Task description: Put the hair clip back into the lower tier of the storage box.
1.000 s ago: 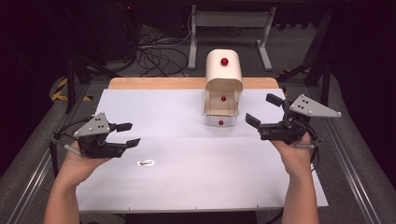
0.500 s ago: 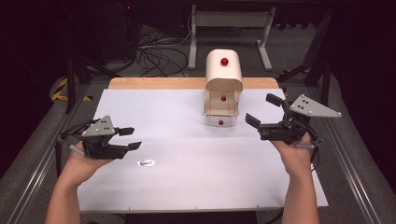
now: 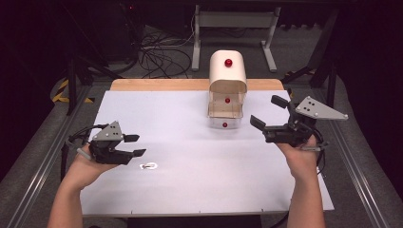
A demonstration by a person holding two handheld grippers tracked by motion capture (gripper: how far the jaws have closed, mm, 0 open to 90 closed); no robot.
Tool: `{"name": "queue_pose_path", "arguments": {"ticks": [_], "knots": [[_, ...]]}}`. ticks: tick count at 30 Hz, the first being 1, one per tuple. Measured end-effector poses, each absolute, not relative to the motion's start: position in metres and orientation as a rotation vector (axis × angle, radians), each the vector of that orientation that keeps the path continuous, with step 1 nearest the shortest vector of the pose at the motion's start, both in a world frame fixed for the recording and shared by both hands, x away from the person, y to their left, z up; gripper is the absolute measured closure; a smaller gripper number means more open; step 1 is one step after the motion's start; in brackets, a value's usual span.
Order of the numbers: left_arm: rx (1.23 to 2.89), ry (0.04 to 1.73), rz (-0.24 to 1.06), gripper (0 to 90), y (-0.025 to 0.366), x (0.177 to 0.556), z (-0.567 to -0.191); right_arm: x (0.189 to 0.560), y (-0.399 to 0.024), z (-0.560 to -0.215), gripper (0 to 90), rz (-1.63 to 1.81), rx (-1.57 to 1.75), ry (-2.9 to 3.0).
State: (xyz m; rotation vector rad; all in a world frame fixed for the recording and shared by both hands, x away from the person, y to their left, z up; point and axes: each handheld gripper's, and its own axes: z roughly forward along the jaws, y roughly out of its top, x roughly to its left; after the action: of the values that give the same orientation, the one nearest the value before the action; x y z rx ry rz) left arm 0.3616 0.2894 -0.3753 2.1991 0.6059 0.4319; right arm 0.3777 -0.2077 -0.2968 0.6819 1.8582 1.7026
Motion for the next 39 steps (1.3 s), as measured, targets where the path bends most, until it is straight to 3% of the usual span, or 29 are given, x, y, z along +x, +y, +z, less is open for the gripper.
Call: {"name": "queue_pose_path", "arguments": {"ticks": [29, 39], "knots": [[2.315, 0.646, 0.398, 52.1, 0.283, 0.374, -0.401, 0.377, -0.207, -0.296, 1.7, 1.701, 0.673, 1.858], [2.39, 0.634, 0.363, 59.4, 0.279, 0.379, -0.414, 0.377, -0.21, -0.296, 1.9, 1.702, 0.67, 1.852]]}}
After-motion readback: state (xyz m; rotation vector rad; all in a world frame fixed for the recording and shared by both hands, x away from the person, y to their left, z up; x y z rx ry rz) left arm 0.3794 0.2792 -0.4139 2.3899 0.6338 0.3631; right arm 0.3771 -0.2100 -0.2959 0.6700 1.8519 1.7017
